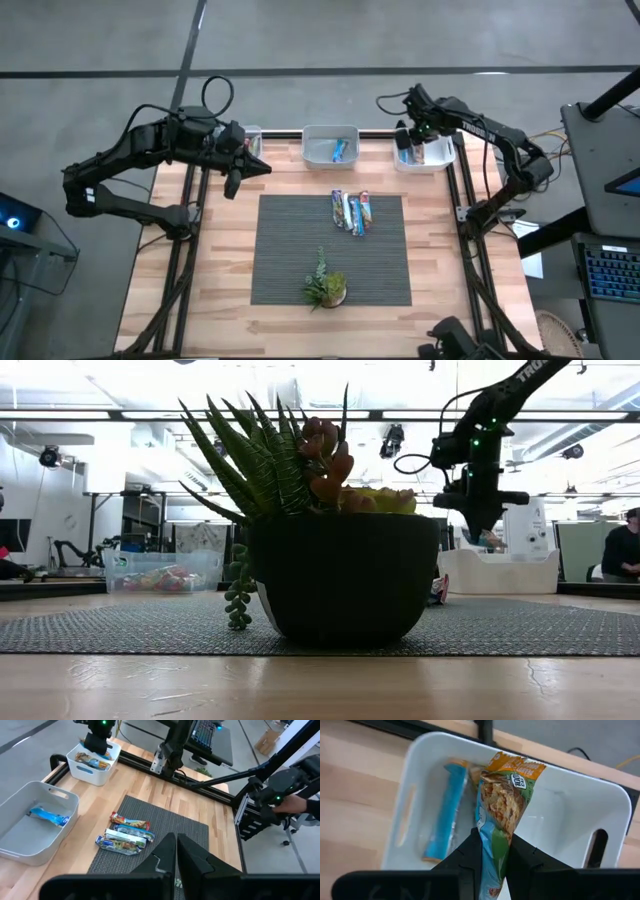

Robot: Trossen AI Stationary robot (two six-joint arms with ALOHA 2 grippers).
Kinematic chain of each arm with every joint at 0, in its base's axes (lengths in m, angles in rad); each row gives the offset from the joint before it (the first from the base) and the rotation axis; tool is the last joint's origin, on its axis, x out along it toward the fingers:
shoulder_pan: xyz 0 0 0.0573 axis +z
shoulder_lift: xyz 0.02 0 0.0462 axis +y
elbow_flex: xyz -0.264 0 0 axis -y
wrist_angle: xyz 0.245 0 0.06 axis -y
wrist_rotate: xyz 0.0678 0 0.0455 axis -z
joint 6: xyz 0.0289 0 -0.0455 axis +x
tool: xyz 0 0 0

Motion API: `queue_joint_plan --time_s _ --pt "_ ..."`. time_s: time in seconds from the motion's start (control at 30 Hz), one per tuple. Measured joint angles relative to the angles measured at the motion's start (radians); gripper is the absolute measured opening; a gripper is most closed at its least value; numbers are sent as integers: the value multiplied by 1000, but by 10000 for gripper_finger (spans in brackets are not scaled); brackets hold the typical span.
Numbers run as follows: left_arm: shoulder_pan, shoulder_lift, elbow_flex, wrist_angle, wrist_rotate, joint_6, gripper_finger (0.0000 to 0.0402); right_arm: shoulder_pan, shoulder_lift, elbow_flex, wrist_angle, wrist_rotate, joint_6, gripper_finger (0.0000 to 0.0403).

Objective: Pick and place Granola Bars by type
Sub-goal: Put the yellow granola bar into the white bin

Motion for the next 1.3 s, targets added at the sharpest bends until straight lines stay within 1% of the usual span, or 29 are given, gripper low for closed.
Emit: queue_joint_plan --time_s 0.17,0.4,0.73,0.9,1.2,1.3 --pt "0 0 0 0 0 -4 0 -23 0 -37 -1 6 1 54" --pt "0 0 0 0 0 -6 0 -47 0 -70 1 55 0 54" --pt "0 0 0 0 0 -9 0 -50 0 -60 21 76 29 54" --pt "0 0 0 0 0 -9 0 -53 0 -54 24 95 105 54" --pt "-1 0 0 0 0 -9 0 -52 0 -54 29 102 117 54" --pt "-1 0 0 0 0 -9 0 -52 0 -54 31 103 125 62"
